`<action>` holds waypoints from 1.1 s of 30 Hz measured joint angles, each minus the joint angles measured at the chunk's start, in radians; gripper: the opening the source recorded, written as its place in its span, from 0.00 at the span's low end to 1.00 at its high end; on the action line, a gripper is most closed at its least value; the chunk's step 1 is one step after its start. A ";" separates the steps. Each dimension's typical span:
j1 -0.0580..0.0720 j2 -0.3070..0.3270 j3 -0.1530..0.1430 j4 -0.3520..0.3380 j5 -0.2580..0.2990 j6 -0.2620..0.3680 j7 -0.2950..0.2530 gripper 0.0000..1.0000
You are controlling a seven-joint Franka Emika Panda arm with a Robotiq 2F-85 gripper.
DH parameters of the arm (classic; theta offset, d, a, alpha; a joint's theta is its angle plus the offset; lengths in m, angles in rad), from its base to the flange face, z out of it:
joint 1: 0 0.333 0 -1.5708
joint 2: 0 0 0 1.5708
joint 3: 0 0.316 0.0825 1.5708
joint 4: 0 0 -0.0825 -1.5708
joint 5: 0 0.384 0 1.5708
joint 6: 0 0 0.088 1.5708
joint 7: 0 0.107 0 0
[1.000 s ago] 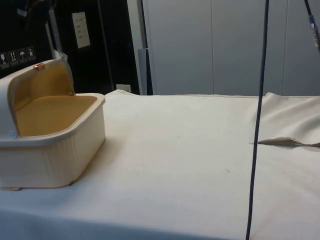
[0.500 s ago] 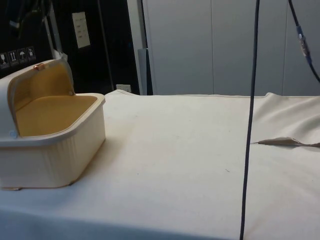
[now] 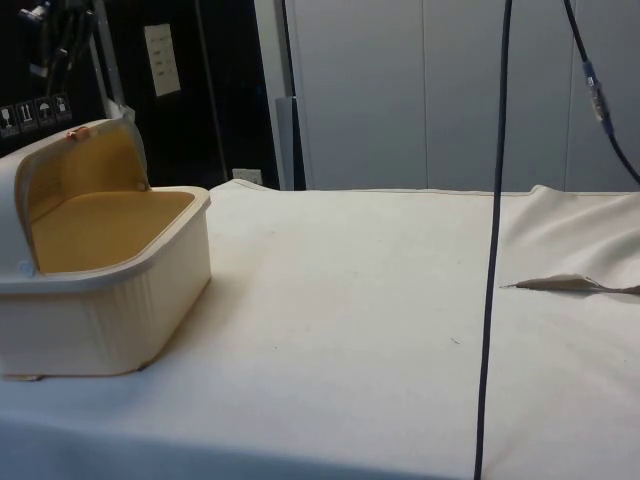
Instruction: Open the lid, then close it.
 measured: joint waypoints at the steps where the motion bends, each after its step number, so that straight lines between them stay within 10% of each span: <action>1: 0.000 0.000 0.000 0.000 0.000 0.000 0.000 0.30; 7: 0.000 0.003 0.000 0.000 0.000 0.001 0.000 0.00; 33: 0.007 0.045 0.004 -0.001 0.000 0.015 0.003 0.00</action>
